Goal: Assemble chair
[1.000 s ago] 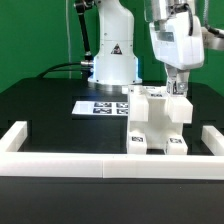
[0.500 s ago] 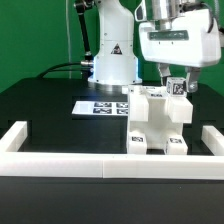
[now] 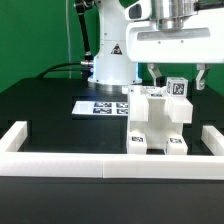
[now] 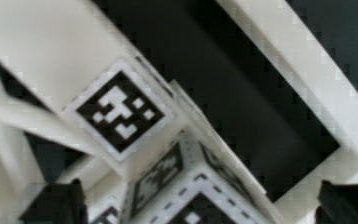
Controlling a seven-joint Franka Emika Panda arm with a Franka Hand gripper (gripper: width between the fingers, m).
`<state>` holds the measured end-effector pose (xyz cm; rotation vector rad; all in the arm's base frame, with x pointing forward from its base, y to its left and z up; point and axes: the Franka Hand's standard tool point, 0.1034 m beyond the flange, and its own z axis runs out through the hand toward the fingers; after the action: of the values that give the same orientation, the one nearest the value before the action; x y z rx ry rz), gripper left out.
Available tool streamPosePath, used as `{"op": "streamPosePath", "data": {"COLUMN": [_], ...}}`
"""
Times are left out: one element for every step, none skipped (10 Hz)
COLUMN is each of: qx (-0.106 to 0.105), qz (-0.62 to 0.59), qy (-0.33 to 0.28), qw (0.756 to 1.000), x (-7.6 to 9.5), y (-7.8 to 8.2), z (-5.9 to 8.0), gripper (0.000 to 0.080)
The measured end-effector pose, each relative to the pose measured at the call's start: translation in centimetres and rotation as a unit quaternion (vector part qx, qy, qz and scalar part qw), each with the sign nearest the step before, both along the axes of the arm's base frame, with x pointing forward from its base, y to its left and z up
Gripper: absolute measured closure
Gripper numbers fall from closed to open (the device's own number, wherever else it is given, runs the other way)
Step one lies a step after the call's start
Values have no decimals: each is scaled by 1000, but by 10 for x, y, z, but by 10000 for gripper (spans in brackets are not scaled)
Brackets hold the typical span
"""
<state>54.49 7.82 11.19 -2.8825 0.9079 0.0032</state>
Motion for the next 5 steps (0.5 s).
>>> {"op": "streamPosePath", "data": {"qx": [-2, -6, -8, -10, -14], "qz": [60, 115, 159, 192, 218], "qy": [-7, -13, -17, -21, -22], "qw": [998, 993, 987, 981, 976], "x": [0, 0, 0, 0, -1], "y": [0, 0, 0, 0, 1], "z": [0, 0, 0, 0, 0], "gripper": [150, 150, 150, 150, 150]}}
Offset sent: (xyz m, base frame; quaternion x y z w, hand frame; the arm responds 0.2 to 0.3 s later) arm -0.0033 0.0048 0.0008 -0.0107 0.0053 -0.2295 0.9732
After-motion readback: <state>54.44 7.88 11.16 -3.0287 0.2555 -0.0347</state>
